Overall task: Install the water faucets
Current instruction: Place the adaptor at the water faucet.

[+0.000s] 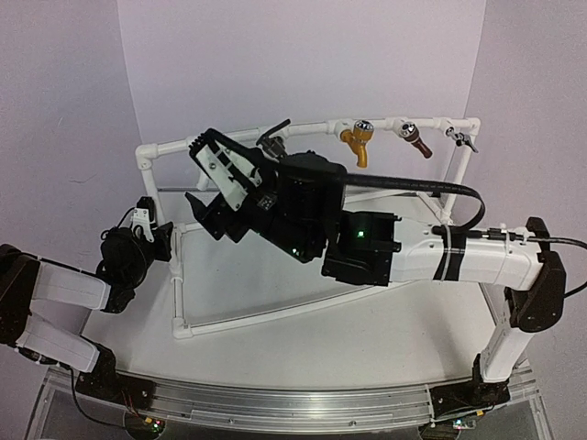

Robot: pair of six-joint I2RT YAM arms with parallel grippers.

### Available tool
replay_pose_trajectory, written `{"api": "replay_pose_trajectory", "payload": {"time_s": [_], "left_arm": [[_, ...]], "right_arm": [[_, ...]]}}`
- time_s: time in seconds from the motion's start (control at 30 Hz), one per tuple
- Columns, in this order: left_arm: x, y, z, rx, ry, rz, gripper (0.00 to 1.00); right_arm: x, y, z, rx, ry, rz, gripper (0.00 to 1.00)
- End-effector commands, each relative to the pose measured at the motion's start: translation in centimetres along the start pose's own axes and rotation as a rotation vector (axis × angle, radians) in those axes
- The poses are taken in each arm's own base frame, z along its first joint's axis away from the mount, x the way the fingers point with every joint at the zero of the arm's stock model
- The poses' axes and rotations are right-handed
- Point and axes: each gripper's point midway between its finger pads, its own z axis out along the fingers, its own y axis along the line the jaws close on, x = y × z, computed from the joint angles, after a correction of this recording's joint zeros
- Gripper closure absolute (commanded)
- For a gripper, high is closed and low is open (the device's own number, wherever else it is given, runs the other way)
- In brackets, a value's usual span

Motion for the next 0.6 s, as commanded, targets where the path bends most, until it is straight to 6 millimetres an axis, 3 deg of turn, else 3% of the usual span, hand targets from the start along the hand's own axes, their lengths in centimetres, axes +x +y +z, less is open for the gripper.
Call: {"api": "replay_pose_trajectory", "payload": {"time_s": [0.0,0.17,0.27,0.4,0.57], "left_arm": [[-0.8,-5.0,-0.2,0.227,-0.004,-0.027,1.0],[-0.9,-5.0,-0.2,0.227,-0.006,-0.026,1.0],[-0.9,-5.0,-0.2,0.227,-0.006,-0.026,1.0],[-0.9,-5.0,-0.2,0.228,-0.007,-0.026,1.0],[-1.0,-5.0,-0.2,0.229,-0.009,-0.027,1.0]], "right_arm": [[0.1,1.3,-0.4,-0.068,0.055,-0.529,0.14],[2.8,1.4,1.5,-0.029,0.16,-1.018,0.12],[3.2,1.1,2.8,0.004,0.189,-1.217,0.12],[3.0,0.6,4.2,0.068,0.195,-1.355,0.11],[2.5,-0.3,5.9,0.125,0.194,-1.396,0.12]]}}
